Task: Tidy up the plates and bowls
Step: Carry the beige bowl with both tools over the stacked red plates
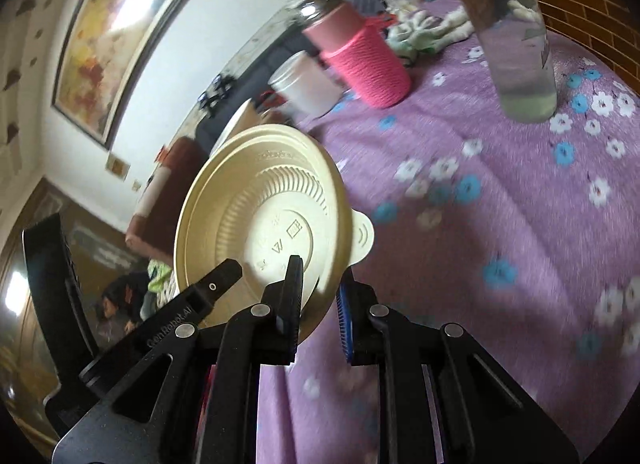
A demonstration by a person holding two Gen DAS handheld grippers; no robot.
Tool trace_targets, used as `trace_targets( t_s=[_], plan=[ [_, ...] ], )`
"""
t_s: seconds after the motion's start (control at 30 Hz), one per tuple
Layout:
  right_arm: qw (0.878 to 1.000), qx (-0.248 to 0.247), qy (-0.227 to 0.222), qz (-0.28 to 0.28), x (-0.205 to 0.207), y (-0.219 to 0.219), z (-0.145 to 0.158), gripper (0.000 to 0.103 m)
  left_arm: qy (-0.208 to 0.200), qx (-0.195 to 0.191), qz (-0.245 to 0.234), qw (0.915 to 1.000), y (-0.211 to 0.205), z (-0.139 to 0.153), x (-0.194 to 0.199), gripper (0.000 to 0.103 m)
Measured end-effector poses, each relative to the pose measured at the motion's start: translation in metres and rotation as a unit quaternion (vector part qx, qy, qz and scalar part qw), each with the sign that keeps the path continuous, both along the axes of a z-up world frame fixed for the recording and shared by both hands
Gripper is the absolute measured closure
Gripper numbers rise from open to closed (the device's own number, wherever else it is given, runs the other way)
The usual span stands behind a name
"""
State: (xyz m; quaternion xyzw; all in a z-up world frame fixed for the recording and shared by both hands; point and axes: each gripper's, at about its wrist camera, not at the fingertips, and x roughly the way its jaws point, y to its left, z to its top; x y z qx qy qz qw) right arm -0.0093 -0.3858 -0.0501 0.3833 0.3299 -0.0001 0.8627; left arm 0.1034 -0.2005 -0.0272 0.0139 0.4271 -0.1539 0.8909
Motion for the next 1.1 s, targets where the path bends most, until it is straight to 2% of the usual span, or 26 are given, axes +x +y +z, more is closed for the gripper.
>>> trace_targets(
  t_s=[0.33, 0.6, 0.77, 0.97, 1.1],
  plan=[
    [0.998, -0.017, -0.020, 0.059, -0.040, 0.065, 0.026, 0.088, -0.022, -0.016, 0.016, 0.9995, 0.069, 0.017, -0.051, 0.086],
    [0.991, -0.026, -0.022, 0.127, -0.029, 0.125, 0.028, 0.088, -0.049, -0.020, 0.055, 0.9971, 0.135, 0.019, -0.076, 0.085],
    [0.985, -0.039, -0.017, 0.169, -0.021, 0.166, 0.026, 0.087, -0.068, -0.008, 0.090, 0.9936, 0.171, 0.019, -0.084, 0.085],
    [0.978, -0.043, -0.009, 0.203, -0.011, 0.198, 0.020, 0.087, -0.093, 0.017, 0.115, 0.9888, 0.192, 0.018, -0.088, 0.085],
    [0.975, -0.051, -0.005, 0.216, -0.006, 0.214, 0.020, 0.087, -0.102, 0.021, 0.127, 0.9865, 0.202, 0.016, -0.090, 0.085]
  ],
)
